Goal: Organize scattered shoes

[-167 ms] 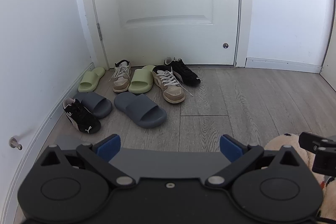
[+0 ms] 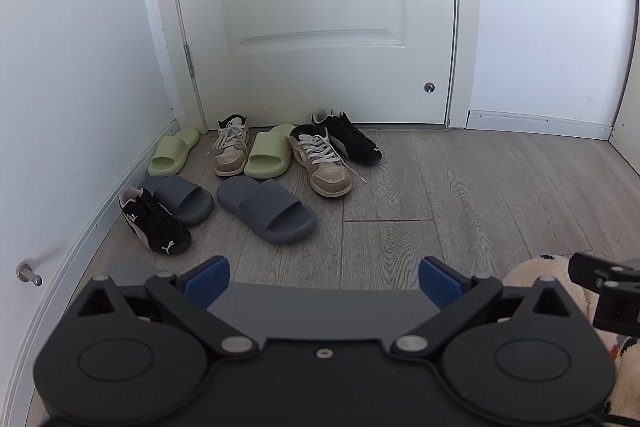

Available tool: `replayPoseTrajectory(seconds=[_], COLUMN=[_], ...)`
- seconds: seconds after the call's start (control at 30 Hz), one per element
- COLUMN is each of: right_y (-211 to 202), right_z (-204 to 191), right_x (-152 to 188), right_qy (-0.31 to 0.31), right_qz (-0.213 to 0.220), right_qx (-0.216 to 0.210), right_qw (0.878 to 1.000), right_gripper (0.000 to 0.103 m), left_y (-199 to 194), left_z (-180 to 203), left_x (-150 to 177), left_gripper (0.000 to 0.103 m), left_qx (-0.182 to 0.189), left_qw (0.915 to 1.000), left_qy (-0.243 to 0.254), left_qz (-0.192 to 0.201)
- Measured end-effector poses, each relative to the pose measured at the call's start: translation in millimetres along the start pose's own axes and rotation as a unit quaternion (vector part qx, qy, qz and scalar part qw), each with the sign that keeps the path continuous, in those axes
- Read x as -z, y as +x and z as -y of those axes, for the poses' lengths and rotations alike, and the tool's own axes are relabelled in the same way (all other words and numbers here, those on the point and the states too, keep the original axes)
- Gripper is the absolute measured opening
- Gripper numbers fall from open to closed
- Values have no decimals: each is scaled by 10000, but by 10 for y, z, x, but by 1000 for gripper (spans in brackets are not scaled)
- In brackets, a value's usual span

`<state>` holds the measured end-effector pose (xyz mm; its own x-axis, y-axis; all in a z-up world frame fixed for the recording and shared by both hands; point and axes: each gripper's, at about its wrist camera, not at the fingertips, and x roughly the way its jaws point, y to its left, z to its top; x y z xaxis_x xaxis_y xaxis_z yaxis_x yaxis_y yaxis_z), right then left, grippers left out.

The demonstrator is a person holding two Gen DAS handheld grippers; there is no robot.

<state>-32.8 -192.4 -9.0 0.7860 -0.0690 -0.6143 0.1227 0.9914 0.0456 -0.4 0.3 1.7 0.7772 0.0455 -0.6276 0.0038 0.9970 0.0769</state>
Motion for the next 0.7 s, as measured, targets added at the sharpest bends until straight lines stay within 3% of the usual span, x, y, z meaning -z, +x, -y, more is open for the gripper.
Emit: replayPoseTrajectory(seconds=[0.7], right_y=[35], right_z=[75], right_x=[21], right_qy=[16], right_qz=[-47], right_qx=[-11], right_qw=[10000], right_gripper=[103], left_y=[8], left_z=[-62], left_x=[-5], left_gripper=[102], left_qx=[127], left_qw=[9999], left_qy=[3], left_qz=[-24])
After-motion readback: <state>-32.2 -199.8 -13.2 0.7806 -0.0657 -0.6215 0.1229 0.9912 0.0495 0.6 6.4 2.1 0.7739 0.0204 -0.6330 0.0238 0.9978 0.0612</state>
